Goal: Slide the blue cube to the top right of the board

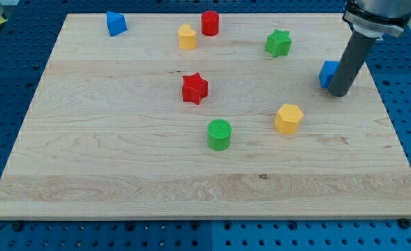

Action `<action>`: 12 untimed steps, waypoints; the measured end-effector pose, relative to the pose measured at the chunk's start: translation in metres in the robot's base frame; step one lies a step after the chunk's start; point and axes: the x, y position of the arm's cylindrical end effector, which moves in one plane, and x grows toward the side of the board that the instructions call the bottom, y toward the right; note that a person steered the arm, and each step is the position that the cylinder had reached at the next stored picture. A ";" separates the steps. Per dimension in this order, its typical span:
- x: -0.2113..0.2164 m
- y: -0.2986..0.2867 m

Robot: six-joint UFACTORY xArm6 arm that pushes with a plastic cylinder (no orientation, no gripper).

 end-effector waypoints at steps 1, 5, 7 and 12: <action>-0.020 0.000; -0.076 -0.024; -0.105 -0.023; -0.089 0.023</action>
